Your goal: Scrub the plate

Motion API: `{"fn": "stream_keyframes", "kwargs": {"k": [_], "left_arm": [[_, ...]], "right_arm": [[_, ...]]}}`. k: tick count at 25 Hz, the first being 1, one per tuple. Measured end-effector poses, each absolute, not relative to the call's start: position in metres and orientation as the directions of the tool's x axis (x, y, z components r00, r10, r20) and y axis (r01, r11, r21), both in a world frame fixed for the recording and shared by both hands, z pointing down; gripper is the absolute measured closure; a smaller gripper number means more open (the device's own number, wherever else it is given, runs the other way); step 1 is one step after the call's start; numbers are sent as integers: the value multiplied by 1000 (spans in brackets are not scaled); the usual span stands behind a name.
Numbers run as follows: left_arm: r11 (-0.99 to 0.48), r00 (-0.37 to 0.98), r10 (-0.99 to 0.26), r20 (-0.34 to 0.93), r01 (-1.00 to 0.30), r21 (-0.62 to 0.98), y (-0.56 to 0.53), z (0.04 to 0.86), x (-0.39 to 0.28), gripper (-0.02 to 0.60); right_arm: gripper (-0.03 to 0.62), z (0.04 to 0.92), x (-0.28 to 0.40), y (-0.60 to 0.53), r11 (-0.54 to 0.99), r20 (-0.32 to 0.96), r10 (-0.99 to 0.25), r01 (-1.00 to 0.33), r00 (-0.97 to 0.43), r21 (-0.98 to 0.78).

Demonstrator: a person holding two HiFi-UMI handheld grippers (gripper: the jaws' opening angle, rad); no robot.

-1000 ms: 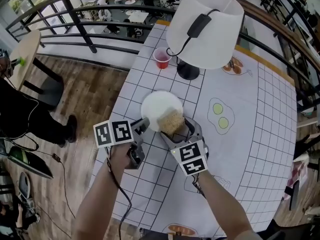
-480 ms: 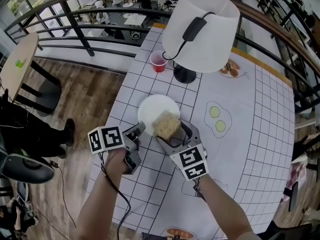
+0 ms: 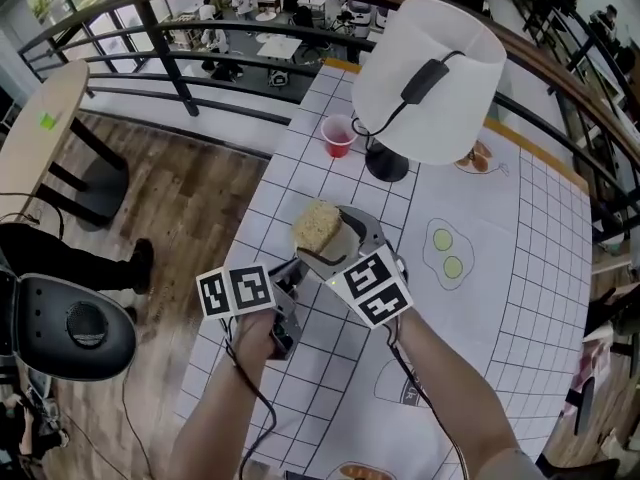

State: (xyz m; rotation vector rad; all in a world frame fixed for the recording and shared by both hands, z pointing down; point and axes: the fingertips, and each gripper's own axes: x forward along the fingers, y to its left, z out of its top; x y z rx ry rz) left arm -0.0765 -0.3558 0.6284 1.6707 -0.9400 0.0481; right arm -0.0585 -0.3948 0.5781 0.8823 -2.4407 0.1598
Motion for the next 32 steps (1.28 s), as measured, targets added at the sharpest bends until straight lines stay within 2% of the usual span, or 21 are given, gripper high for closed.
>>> {"fn": "stream_keyframes", "kwargs": {"k": [7,12,17,26,32], "left_arm": [[-54,687,-567,455,-582,812,-357,622,-78,560],[-89,703,-569,426,-568,819,-352,619,-76,560],[-93,709,-566,421,-562,822,-355,619,-76,562],[-89,708,-566,422,-562,823,-354,620,-77,563],[-79,711,-565,420,-553,830,-355,620,-77,563]], "right_arm": [[198,592,-52,-402,792,541,-536,-608,-648,57],[198,600,-50,-398,798,585,-535,-592,-609,114],[198,608,-33,-403,772,611,-544,-628,-574,97],[200,620,38,-415,655,660,-609,-748,-440,105],[201,622,42,-414,648,658,-621,-752,-426,125]]}}
